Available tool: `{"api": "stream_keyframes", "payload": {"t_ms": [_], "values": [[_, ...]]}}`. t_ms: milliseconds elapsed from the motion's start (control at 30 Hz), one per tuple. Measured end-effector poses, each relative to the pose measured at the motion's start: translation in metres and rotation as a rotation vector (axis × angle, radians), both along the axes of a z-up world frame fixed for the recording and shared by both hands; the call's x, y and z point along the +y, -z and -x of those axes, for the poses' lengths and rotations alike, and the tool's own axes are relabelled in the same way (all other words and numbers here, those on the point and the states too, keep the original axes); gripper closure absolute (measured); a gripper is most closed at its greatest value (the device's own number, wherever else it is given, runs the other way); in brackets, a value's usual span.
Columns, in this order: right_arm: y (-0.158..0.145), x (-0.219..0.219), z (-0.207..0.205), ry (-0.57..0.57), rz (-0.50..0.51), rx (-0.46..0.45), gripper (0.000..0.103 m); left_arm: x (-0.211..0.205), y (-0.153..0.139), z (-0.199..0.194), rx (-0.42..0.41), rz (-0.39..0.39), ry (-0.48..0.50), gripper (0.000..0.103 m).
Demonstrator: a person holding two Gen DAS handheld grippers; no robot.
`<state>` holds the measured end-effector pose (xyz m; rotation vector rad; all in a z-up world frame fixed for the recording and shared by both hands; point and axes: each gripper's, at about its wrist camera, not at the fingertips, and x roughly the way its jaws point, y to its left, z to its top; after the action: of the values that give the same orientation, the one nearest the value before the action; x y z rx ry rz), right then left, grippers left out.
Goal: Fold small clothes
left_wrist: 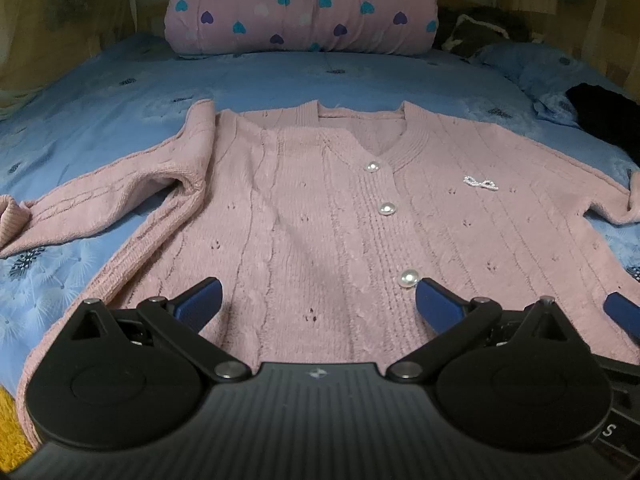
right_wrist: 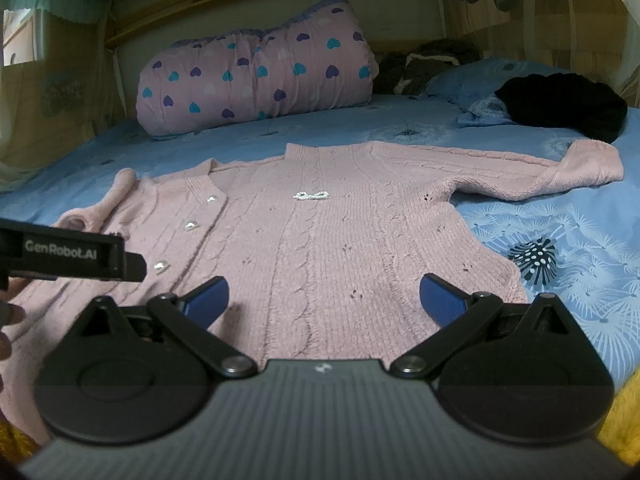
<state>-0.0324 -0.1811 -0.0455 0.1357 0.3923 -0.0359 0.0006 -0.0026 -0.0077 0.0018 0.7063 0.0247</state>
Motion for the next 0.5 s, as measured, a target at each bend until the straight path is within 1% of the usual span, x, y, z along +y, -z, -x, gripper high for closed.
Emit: {"api": "stream_keyframes", "payload": {"t_ms": [333, 500], "values": [[-0.0003, 0.0002, 0.0003, 0.0, 0.001, 0.0, 0.0, -0.0006, -0.0012, 0.0011, 0.001, -0.005, 0.002, 0.0], [-0.0006, -0.0004, 0.0008, -0.007, 0.002, 0.001, 0.0, -0.0014, -0.0082, 0.0011, 0.007, -0.017, 0.008, 0.0]]}}
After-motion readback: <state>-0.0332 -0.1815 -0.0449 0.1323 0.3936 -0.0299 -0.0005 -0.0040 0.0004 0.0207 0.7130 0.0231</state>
